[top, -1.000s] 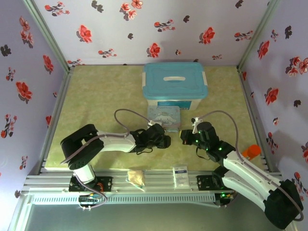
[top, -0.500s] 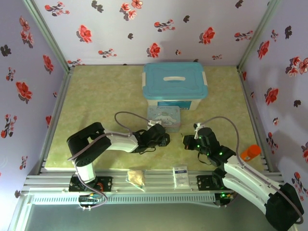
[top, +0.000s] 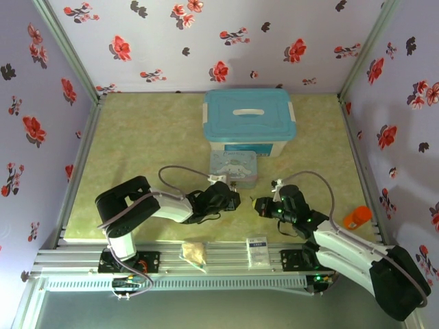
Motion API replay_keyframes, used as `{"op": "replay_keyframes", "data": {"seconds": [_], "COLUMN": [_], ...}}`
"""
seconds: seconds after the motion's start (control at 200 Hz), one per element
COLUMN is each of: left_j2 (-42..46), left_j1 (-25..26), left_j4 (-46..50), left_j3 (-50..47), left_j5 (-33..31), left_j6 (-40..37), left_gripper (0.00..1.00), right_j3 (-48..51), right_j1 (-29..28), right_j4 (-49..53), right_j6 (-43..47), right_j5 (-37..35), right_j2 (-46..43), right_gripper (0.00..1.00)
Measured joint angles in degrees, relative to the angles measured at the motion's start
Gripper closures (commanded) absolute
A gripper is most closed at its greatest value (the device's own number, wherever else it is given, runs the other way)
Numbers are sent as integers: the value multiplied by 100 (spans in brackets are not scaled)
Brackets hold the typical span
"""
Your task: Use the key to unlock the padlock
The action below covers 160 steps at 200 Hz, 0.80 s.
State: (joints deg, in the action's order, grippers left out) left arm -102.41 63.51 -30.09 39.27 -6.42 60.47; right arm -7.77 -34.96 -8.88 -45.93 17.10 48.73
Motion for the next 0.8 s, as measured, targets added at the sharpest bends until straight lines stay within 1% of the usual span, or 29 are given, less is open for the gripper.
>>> {"op": "replay_keyframes", "data": {"seconds": [0.06, 0.265, 0.4, 0.515, 0.665, 0.8], "left_j2": [0, -2, -155, -334, -413, -431], "left_j1": [0, 4, 4, 4, 4, 4], "left_j4": [-247, -1290, -2006, -2485, -2736, -2870], "left_j3": [-122, -579, -748, -833, -885, -925], "left_j5": [0, -2, 2, 7, 9, -4], "left_j6": [87, 334, 588, 774, 911, 970], "left_gripper": [87, 90, 92, 92, 92, 93], "right_j3": [74, 155, 157, 190, 199, 227], "right_j1": [0, 0, 0, 0, -2, 0], "right_j4": [-201, -809, -1419, -2229, -3003, -3292], "right_j6": [-142, -476, -824, -1207, -1550, -1674], "right_j5": [205, 758, 1043, 1272, 1449, 1491], "right_j2": [68, 540, 1325, 2114, 2763, 2852], "right_gripper": [100, 100, 100, 100, 100, 100]}}
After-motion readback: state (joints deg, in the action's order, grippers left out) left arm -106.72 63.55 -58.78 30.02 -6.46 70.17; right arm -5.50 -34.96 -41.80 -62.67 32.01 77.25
